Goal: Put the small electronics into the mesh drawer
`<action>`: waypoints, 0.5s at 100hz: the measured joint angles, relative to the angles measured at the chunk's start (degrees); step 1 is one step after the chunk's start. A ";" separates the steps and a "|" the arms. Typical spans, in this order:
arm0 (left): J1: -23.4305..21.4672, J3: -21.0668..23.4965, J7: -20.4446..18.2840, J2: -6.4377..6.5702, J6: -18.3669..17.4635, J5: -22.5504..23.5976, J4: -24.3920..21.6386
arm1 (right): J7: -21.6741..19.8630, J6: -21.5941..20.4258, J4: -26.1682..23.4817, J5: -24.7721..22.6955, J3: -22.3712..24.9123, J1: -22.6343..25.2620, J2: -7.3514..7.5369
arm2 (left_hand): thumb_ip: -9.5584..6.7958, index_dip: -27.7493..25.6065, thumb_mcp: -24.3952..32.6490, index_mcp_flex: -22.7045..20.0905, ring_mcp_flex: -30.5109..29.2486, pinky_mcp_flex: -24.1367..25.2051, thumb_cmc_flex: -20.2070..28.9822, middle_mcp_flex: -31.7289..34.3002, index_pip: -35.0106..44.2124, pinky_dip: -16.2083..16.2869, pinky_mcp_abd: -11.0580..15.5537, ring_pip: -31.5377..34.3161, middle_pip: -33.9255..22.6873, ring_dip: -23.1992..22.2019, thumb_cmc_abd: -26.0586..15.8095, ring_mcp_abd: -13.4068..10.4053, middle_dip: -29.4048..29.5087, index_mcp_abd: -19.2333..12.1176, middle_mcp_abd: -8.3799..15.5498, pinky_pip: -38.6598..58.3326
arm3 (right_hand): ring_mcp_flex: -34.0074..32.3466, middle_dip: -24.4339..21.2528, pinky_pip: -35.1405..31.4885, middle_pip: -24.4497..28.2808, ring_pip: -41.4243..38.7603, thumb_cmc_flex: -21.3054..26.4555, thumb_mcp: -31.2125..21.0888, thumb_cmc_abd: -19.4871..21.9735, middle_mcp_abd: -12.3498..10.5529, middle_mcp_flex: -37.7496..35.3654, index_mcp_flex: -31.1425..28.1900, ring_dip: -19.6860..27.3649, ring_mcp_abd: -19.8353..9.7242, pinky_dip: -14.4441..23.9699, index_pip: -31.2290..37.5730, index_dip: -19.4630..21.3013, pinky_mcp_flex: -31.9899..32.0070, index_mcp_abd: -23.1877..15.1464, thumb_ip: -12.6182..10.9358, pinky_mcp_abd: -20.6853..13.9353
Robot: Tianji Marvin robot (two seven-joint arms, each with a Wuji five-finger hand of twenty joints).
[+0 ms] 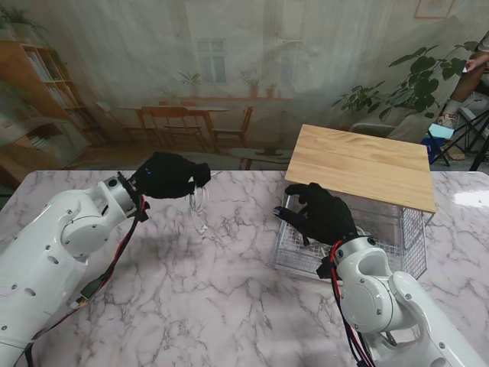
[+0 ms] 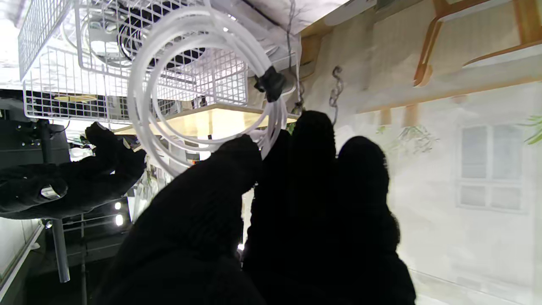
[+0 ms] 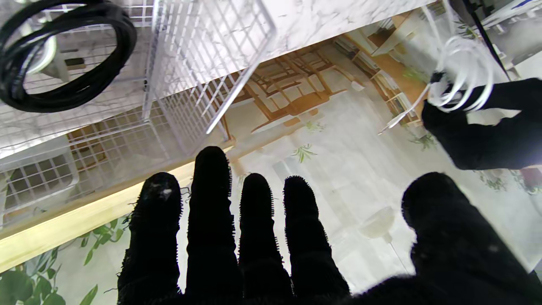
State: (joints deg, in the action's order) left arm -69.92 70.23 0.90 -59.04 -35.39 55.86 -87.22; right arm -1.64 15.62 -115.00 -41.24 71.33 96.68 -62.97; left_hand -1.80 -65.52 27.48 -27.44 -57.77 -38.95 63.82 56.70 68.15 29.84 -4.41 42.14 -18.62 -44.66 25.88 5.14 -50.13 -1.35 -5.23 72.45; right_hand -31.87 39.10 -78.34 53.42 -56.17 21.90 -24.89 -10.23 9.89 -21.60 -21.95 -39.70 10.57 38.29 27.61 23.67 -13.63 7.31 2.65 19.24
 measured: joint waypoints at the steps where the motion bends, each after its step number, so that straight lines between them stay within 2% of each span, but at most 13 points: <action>1: 0.15 -0.22 -0.04 -0.02 0.12 -0.12 -0.03 | -0.02 0.00 -0.02 0.14 -0.09 -0.07 0.00 | 0.00 0.00 0.18 0.00 0.00 0.00 0.00 0.00 0.00 0.00 0.00 0.00 0.00 0.00 0.00 0.00 -0.01 0.00 0.00 0.00 | -0.35 0.45 -0.21 0.19 -0.37 -0.56 0.34 0.00 -0.01 0.00 0.00 -0.37 -0.05 0.26 0.00 0.00 -0.04 0.00 0.00 -0.02; 4: 0.59 -0.92 -0.17 -0.09 0.53 -0.54 -0.08 | -0.10 0.00 -0.08 0.61 -0.38 -0.32 0.00 | 0.00 -0.04 0.46 0.00 0.00 0.00 -0.04 0.00 0.00 0.00 0.01 0.00 0.00 0.00 0.01 -0.01 -0.02 0.00 0.00 0.00 | -0.35 1.78 -1.12 0.75 -0.53 -1.90 0.15 -0.45 -0.23 0.00 0.00 -0.95 -0.28 0.92 0.07 0.00 -0.13 0.00 0.00 -0.08; 6: 0.89 -1.40 -0.23 -0.15 0.82 -0.88 -0.11 | -0.16 0.01 -0.11 0.94 -0.60 -0.49 -0.01 | 0.00 -0.05 0.47 0.00 0.00 -0.01 -0.04 0.00 0.00 0.00 0.01 0.00 0.00 -0.01 0.01 -0.02 -0.03 0.00 0.00 0.00 | -0.28 2.98 -1.46 0.81 -3.35 -3.27 -0.14 -0.44 -0.48 0.00 0.00 -1.29 -0.57 1.18 0.11 0.00 -0.16 0.00 0.00 -0.09; 12: 1.79 -2.82 -0.41 -0.34 1.75 -2.09 -0.12 | -0.36 0.22 -0.14 1.65 -1.44 -1.14 -0.01 | 0.00 -0.08 0.47 0.00 0.00 -0.01 -0.04 0.00 0.00 0.01 0.01 0.04 0.00 -0.02 0.02 -0.02 -0.05 0.00 0.00 0.00 | -0.43 5.18 -2.29 1.52 -3.30 -7.13 -0.12 -0.45 -0.56 -0.09 0.00 -1.77 -0.68 2.17 0.98 0.24 -0.18 0.00 -0.05 -0.12; 14: 2.08 -3.29 -0.47 -0.41 2.07 -2.52 -0.12 | -0.42 0.37 -0.13 1.74 -1.77 -1.42 -0.01 | 0.00 -0.09 0.47 0.00 0.00 -0.01 -0.04 0.00 0.00 0.01 0.02 0.04 0.00 -0.02 0.02 -0.02 -0.05 0.00 0.00 0.00 | -0.42 5.40 -2.47 1.60 -6.18 -8.46 -0.38 -0.45 -0.57 -0.09 0.00 -1.98 -0.74 2.31 1.49 0.47 -0.18 0.00 -0.05 -0.12; 30: 4.31 -6.61 -0.84 -1.04 4.06 -4.22 -0.04 | -1.57 3.65 0.37 2.19 -4.57 -4.38 -0.01 | 0.00 -0.17 0.47 -0.01 -0.01 -0.02 -0.04 0.00 0.00 0.01 0.03 0.06 0.00 -0.51 0.02 -0.04 -0.07 0.00 0.00 0.00 | -0.76 6.70 -2.81 1.70 -5.83 -16.95 -4.79 -2.57 -0.59 0.07 0.00 -2.60 -0.83 3.58 2.93 3.15 1.32 0.00 0.87 -0.14; 43: 5.44 -8.24 -1.12 -1.50 5.09 -5.07 0.01 | -3.28 6.42 1.20 2.49 -6.44 -6.77 0.01 | 0.00 -0.32 0.47 -0.01 -0.02 -0.04 -0.04 0.00 0.00 0.03 0.10 0.07 -0.01 -0.55 0.02 -0.08 -0.13 0.00 0.00 0.00 | 0.67 5.54 -2.71 1.55 -5.62 -19.77 -6.29 -3.10 -0.54 1.76 0.00 -2.60 -0.84 3.93 2.99 4.74 3.77 0.00 1.58 0.05; 50: 5.88 -8.92 -1.15 -1.68 5.71 -5.55 0.01 | -4.92 7.76 1.68 2.88 -7.58 -8.13 0.08 | 0.00 -0.43 0.47 -0.01 -0.02 -0.06 -0.04 0.00 0.00 0.04 0.13 0.07 -0.02 -0.57 0.02 -0.10 -0.15 0.00 0.00 0.00 | 1.56 4.25 -2.42 0.15 -5.57 -19.77 -7.16 -3.14 -0.49 2.54 0.00 -2.60 -0.84 4.14 3.00 5.37 4.44 0.00 1.58 0.80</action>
State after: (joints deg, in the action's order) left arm -64.04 61.31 -0.25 -60.72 -29.68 50.31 -87.21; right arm -6.56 23.38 -113.32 -38.35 63.75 88.55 -62.89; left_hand -1.80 -65.95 27.95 -27.45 -57.80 -39.01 63.78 56.70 68.15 29.89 -4.28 42.22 -18.64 -45.23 25.90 5.04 -50.27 -1.35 -5.23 72.45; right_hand -30.31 43.35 -80.76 53.58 -61.74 2.14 -32.06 -13.38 9.40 -19.06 -21.95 -42.30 9.73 42.42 30.60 29.04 -9.19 7.31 4.23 20.04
